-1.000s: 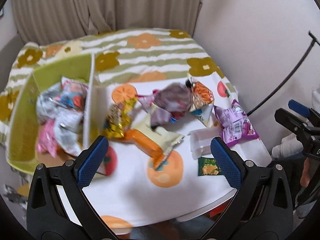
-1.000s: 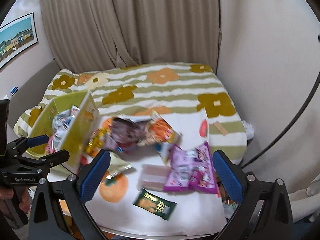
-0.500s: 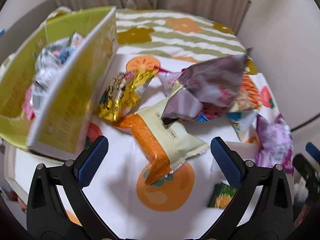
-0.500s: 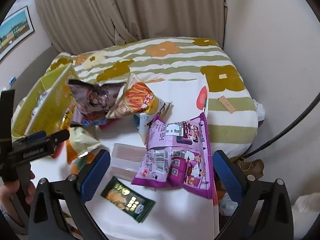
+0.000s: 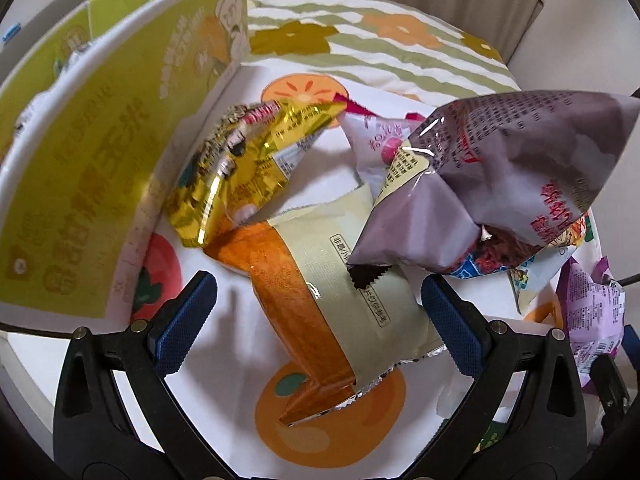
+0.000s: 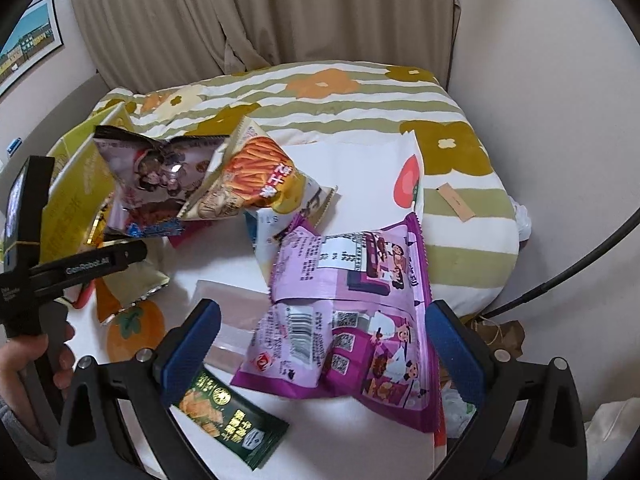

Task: Organize snacks
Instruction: 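Grasp the orange-and-cream bag with the left tool while the right tool grasps the purple bag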

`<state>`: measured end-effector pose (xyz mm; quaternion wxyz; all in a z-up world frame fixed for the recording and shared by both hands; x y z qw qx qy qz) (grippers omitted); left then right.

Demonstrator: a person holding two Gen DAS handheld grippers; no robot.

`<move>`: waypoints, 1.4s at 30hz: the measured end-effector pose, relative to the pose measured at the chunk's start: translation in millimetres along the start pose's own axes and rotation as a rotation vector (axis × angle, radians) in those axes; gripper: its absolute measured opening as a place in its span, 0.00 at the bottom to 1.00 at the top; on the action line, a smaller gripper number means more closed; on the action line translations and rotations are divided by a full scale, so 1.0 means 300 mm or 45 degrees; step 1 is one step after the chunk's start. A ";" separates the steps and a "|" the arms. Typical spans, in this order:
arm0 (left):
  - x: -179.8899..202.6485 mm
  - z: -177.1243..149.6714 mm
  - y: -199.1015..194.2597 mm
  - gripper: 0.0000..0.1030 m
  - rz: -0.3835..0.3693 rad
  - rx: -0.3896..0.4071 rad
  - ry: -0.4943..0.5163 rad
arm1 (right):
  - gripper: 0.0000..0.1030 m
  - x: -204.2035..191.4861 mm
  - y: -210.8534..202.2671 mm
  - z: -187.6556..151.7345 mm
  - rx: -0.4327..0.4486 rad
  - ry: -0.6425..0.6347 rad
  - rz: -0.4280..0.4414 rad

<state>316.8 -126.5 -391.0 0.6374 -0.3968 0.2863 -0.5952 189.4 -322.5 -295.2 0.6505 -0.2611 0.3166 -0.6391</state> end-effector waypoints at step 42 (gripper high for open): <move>-0.035 -0.121 -0.163 0.62 -0.142 -0.030 0.043 | 0.71 0.018 0.078 -0.003 -0.002 -0.070 -0.105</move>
Point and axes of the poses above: each gripper's, at about its wrist camera, not at the fingertips, and y roughly the way its jaws point, x to its right, z to its top, the point moved 10 cm from there along y, roughly the way its jaws point, and after that the axes turned 7 degrees about x, right-handed, at the moved point
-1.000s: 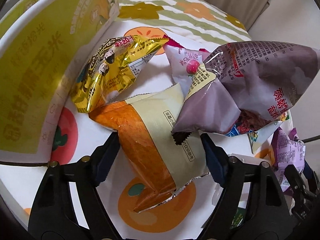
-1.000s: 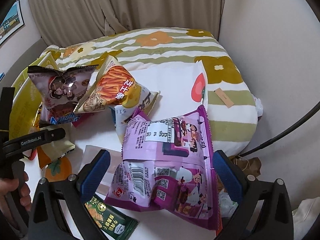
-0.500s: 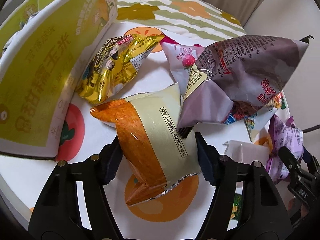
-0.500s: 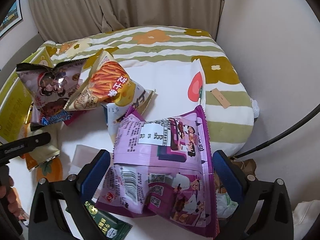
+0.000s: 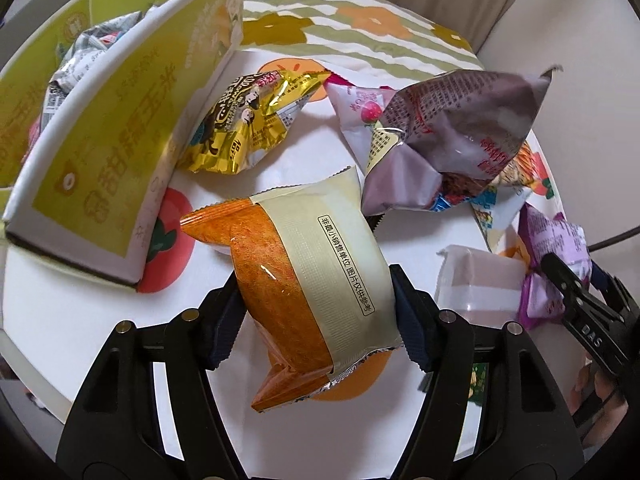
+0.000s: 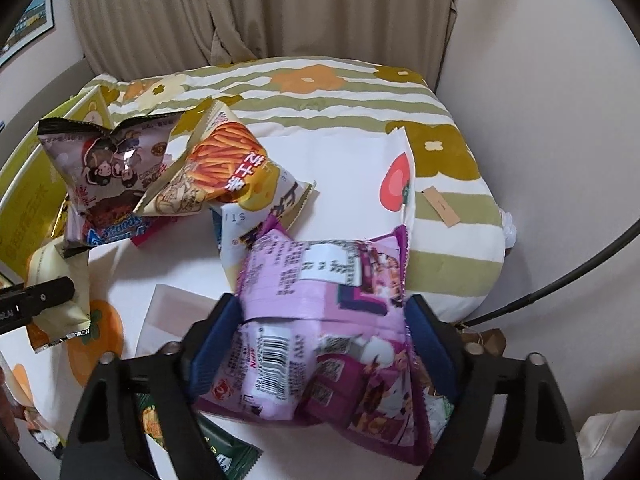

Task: Organize snacks
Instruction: 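Grasp the orange-and-cream bag with the left tool while the right tool grasps the purple bag, then carry both bags over the box with the left and right tools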

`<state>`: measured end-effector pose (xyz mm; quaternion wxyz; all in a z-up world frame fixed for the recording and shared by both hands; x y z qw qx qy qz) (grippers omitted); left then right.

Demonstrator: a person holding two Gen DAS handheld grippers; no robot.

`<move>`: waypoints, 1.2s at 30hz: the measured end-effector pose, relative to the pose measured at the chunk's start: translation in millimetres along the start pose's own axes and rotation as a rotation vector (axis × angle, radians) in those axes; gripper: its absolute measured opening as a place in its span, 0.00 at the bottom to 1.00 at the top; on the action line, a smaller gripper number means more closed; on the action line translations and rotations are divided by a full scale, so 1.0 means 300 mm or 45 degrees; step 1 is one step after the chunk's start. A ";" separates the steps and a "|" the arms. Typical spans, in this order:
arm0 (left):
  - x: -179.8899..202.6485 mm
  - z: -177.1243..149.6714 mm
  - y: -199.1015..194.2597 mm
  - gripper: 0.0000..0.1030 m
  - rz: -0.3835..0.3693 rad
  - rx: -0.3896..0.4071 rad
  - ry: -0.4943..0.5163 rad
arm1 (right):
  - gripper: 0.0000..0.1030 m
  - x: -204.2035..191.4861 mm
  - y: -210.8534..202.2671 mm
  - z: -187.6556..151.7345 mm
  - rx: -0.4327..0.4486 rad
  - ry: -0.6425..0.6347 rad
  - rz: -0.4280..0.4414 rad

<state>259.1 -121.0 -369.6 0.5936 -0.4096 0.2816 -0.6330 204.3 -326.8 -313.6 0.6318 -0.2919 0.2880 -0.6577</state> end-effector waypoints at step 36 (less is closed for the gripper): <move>-0.002 -0.026 -0.145 0.62 -0.043 0.068 0.041 | 0.56 -0.059 -0.141 -0.042 0.148 -0.077 0.025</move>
Point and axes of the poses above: each gripper's, at about its wrist camera, not at the fingertips, and y roughly the way its jaws point, x to its right, z to its top, the point moved 10 cm from there along y, roughly the way its jaws point, and after that the axes turned 7 degrees about x, right-handed, at the moved point
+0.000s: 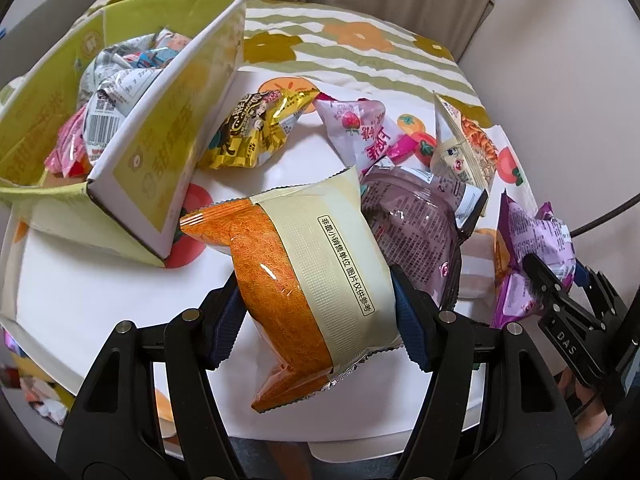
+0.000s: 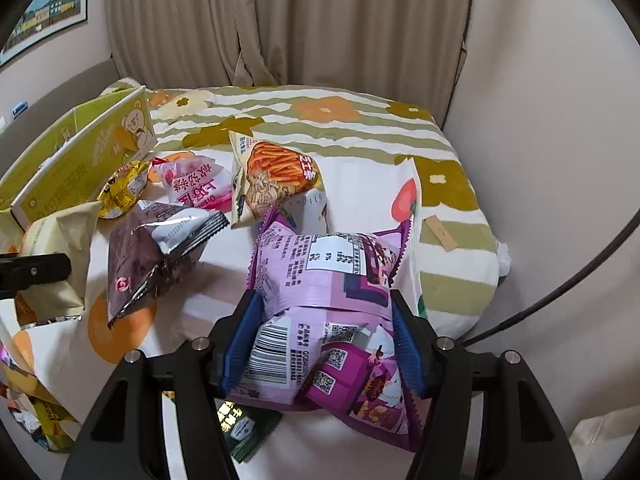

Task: Organize snacks
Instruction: 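Carry both bags over the box with the left and right tools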

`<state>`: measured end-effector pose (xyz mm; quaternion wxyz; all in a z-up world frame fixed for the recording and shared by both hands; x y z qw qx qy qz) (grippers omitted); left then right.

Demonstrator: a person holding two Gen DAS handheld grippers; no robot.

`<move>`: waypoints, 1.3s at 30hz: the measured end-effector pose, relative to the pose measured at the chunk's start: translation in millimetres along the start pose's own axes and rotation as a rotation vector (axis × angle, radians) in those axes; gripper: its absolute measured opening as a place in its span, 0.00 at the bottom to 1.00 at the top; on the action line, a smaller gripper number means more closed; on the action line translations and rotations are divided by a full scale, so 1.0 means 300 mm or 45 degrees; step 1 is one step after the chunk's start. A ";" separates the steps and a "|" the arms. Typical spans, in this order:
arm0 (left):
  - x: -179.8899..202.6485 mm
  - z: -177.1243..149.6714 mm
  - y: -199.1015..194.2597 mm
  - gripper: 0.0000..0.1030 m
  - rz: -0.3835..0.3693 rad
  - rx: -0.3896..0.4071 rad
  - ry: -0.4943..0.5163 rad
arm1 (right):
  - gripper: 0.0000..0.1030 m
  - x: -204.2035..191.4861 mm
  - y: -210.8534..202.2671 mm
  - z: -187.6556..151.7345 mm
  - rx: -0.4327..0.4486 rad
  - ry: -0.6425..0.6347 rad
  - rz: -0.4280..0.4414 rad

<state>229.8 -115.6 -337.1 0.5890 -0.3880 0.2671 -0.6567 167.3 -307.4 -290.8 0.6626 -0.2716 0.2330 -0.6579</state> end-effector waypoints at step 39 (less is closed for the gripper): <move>-0.770 0.562 -0.354 0.62 0.017 0.224 0.082 | 0.56 -0.940 -0.185 0.654 0.202 -0.046 0.367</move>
Point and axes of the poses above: each gripper's, at about its wrist camera, not at the fingertips, and y roughly the way its jaws point, x to its right, z to its top, the point moved 10 cm from there along y, roughly the way its jaws point, and after that the axes turned 7 degrees about x, right-handed, at the moved point
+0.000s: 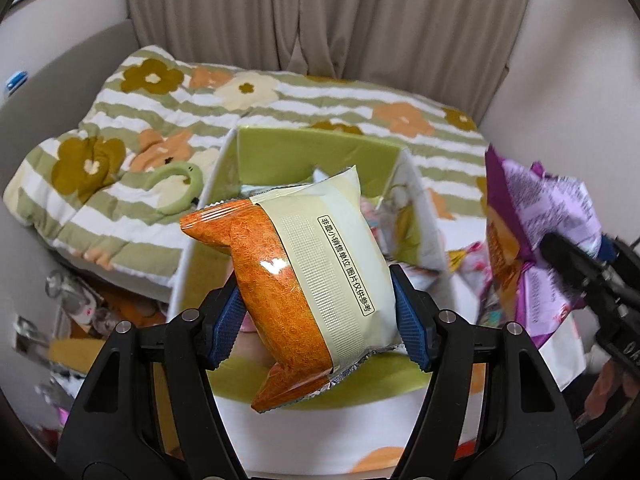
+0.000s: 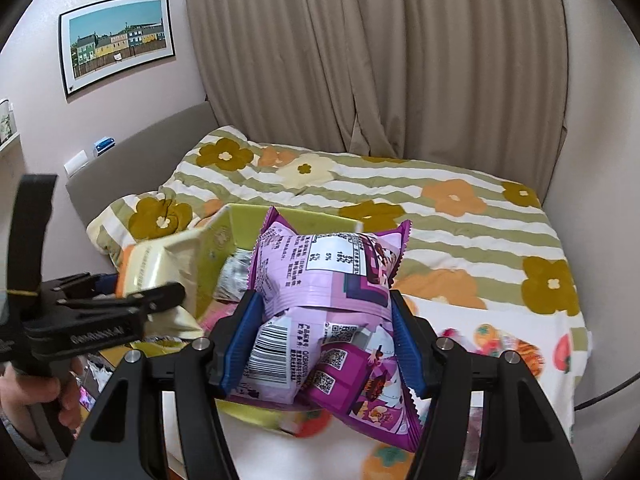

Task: Organize snacks
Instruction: 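Carry both bags over the box with the left and right tools, then release the orange-and-cream bag with the left tool while the right tool drops the purple bag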

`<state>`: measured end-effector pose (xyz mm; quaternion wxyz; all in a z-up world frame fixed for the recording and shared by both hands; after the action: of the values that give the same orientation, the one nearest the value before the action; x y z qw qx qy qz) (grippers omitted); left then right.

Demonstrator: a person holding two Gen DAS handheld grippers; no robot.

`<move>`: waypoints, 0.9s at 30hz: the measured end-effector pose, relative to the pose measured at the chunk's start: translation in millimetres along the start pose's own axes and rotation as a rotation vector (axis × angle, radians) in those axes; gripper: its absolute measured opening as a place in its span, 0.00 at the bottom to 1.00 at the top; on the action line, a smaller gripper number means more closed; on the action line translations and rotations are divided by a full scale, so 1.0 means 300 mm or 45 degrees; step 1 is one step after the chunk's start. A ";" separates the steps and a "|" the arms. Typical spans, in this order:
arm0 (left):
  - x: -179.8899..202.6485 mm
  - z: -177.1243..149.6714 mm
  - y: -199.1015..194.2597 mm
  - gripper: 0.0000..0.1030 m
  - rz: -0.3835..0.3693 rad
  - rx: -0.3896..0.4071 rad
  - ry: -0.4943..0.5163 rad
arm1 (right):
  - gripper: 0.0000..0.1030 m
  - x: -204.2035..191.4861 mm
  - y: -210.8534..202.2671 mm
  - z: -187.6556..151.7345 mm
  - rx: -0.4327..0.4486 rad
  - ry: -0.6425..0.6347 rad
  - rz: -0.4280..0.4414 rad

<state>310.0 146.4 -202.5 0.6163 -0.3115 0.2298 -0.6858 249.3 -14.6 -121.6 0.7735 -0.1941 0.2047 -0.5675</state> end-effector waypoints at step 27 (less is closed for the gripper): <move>-0.223 -0.078 0.092 1.00 0.018 -0.084 -0.024 | 0.58 -0.186 0.325 0.015 -0.187 0.028 0.068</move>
<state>315.8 207.2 -247.8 0.6127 -0.3365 0.2488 -0.6704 314.2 66.5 -164.4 0.7698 -0.2383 0.2595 -0.5322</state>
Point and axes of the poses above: each gripper's, at about its wrist camera, not at the fingertips, and y roughly the way its jaws point, x to its right, z to its top, the point moved 10 cm from there along y, roughly the way its jaws point, and after that the axes turned 7 degrees about x, right-handed, at the moved point
